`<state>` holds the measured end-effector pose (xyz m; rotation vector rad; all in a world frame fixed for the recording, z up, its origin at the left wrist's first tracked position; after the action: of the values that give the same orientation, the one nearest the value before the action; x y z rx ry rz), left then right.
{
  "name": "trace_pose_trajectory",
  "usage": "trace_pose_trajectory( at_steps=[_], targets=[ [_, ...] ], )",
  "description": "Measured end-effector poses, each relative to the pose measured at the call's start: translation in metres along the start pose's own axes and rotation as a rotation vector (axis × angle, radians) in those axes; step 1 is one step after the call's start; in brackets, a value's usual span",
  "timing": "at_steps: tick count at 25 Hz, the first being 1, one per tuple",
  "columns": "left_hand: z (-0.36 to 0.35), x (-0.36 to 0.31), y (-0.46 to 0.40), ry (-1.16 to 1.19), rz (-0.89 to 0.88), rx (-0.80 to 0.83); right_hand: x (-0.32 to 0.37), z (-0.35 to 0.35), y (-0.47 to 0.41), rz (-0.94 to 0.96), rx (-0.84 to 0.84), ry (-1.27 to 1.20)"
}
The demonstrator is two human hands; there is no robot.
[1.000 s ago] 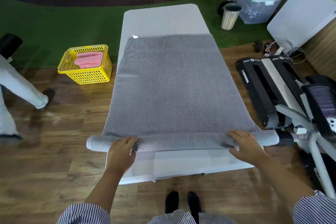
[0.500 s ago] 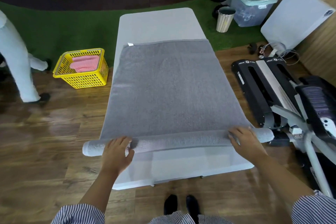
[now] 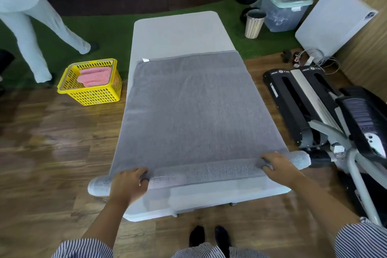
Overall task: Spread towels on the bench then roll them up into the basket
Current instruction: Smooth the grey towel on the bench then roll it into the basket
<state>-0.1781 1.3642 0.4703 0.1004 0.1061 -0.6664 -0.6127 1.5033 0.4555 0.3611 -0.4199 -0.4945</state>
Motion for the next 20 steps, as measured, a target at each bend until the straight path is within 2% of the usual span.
trace_pose_trajectory(
  at_steps=[2, 5, 6, 10, 17, 20],
  targets=[
    [0.002, 0.003, -0.003, 0.020, -0.007, -0.043, 0.001, 0.003, 0.003, -0.010, -0.085, 0.016],
    [-0.001, 0.000, -0.002, 0.019, 0.009, -0.086, 0.000, 0.006, 0.007, -0.004, -0.331, 0.005],
    [-0.003, 0.000, -0.001, 0.018, 0.012, -0.081, -0.004, 0.004, 0.005, 0.001, -0.357, -0.005],
    [-0.011, 0.001, 0.003, 0.003, -0.029, 0.035, -0.018, -0.005, 0.002, -0.014, -0.159, 0.019],
    [-0.001, 0.017, 0.020, -0.080, 0.010, 0.029, -0.001, -0.014, 0.002, 0.034, -0.155, 0.017],
    [0.001, 0.016, 0.015, -0.058, 0.010, 0.023, 0.000, -0.009, 0.005, -0.020, -0.134, 0.071]
  ],
)
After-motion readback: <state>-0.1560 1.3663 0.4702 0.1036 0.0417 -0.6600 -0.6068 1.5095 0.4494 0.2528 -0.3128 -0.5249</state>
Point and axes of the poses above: each hand's wrist, its own y-axis away from the middle knuckle, its own z-axis out of the back of the hand, x = y × z, the point moved 3 cm from there along -y, towards the middle knuckle, and after that the axes turned 12 degrees about -z, right-handed, at the moved point
